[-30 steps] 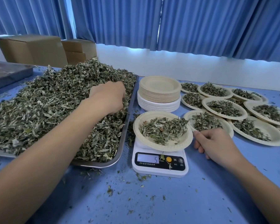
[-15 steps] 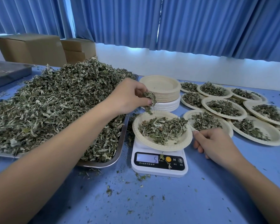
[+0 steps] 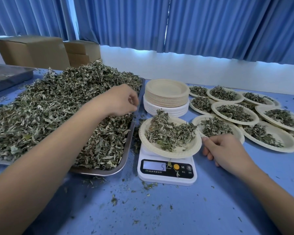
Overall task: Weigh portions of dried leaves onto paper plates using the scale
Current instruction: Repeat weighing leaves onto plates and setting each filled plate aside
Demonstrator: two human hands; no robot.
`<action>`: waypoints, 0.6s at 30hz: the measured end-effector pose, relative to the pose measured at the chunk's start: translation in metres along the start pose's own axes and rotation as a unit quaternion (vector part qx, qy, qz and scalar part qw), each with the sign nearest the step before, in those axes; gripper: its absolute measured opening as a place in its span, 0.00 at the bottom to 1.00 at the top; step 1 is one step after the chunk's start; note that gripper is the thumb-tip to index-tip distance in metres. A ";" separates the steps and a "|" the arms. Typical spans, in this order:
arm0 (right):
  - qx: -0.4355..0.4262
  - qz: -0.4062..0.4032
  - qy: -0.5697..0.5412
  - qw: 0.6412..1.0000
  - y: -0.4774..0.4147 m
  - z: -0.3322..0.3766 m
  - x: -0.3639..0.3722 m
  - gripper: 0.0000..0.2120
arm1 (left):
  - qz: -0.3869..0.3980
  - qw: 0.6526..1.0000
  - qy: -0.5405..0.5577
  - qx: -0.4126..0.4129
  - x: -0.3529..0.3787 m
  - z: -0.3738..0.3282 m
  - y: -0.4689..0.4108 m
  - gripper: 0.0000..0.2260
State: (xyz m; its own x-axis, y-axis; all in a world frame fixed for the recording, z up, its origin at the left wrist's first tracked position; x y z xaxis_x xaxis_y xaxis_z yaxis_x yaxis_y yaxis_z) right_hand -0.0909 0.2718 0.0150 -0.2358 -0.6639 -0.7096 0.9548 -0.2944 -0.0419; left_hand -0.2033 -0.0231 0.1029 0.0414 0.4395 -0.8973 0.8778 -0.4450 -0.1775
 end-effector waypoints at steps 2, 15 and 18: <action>0.000 0.001 0.000 1.000 0.000 0.000 0.000 0.23 | 0.051 0.996 -0.064 -0.040 0.003 0.020 0.001 0.06; 0.005 0.001 0.003 1.000 -0.001 -0.002 0.001 0.22 | 0.162 0.977 -0.119 -0.077 0.042 0.048 0.001 0.05; 0.003 0.000 0.002 1.000 -0.001 -0.001 0.000 0.22 | 0.144 0.980 -0.111 -0.077 0.037 0.050 -0.001 0.05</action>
State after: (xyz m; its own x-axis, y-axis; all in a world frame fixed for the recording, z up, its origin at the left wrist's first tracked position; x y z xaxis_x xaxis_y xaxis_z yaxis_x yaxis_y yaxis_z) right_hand -0.0917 0.2726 0.0140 -0.2345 -0.6609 -0.7130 0.9537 -0.2983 -0.0372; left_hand -0.2266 -0.0455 0.0495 0.2080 0.1240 -0.9702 0.9072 -0.3954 0.1440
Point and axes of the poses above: each hand's wrist, its own y-axis away from the middle knuckle, its own x-axis out of the palm, z = x × y, the point moved 8 cm from there along -y, towards the middle knuckle, and after that the axes turned 7 degrees about x, right-handed, at the moved point
